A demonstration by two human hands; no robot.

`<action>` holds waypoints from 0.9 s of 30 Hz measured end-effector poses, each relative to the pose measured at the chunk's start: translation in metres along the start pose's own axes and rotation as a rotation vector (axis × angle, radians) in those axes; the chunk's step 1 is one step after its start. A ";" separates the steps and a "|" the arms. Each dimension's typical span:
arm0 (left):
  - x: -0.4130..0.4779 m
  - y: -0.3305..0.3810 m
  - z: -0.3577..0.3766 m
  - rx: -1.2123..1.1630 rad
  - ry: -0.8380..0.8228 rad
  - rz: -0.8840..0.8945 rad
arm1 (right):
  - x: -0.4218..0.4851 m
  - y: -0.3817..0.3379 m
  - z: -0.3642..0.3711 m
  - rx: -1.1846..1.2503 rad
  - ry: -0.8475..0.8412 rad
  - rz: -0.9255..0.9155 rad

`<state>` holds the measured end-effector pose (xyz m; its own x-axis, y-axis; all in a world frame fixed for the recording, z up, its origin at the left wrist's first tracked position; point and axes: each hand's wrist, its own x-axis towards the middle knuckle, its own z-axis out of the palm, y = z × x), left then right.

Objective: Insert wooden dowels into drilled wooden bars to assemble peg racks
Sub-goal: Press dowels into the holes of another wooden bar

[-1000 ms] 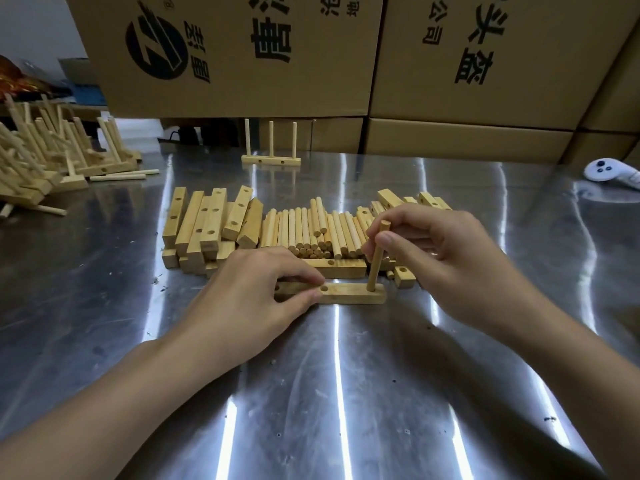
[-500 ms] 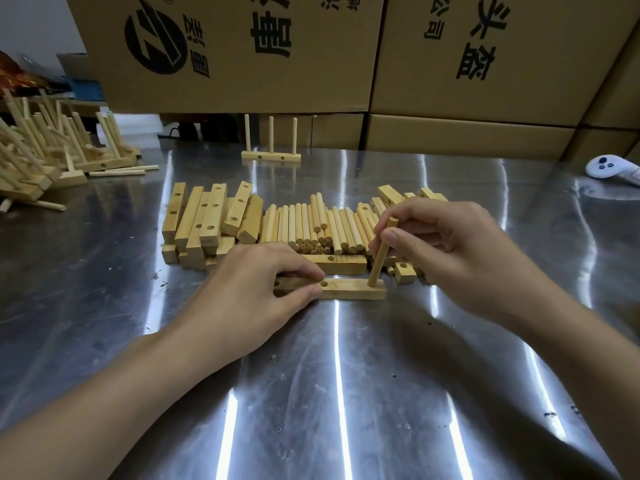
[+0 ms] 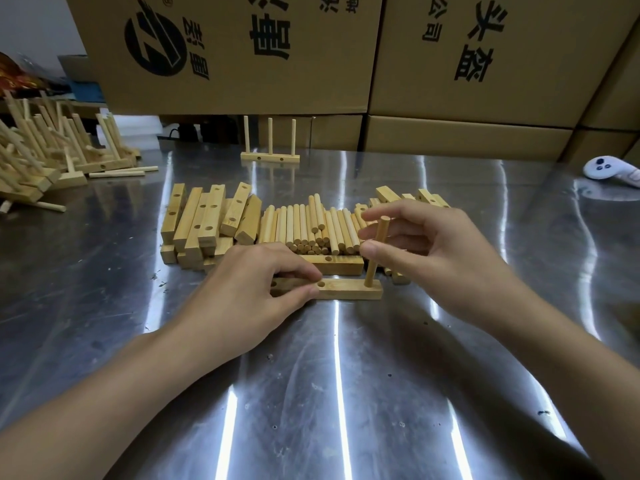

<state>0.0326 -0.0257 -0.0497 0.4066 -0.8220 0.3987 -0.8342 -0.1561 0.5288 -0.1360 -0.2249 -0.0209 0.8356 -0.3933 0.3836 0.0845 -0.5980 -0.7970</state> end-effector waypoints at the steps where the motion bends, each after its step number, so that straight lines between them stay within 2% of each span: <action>1: 0.000 0.000 0.000 0.001 -0.001 -0.001 | 0.000 0.000 0.002 0.077 -0.007 0.021; 8: 0.000 -0.001 0.000 0.006 -0.004 -0.007 | -0.001 -0.002 0.008 0.247 0.040 0.077; 18: 0.000 0.003 -0.001 0.001 -0.012 -0.019 | -0.006 -0.006 0.021 0.058 0.096 0.042; 23: -0.001 0.005 0.000 -0.006 -0.021 -0.015 | -0.005 -0.010 0.043 0.466 0.090 0.141; 27: -0.001 0.006 0.000 -0.019 -0.033 -0.017 | 0.001 -0.011 0.049 0.552 0.100 0.189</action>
<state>0.0272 -0.0254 -0.0465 0.4074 -0.8372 0.3648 -0.8203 -0.1599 0.5491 -0.1096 -0.1843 -0.0349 0.8107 -0.5375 0.2320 0.2312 -0.0703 -0.9704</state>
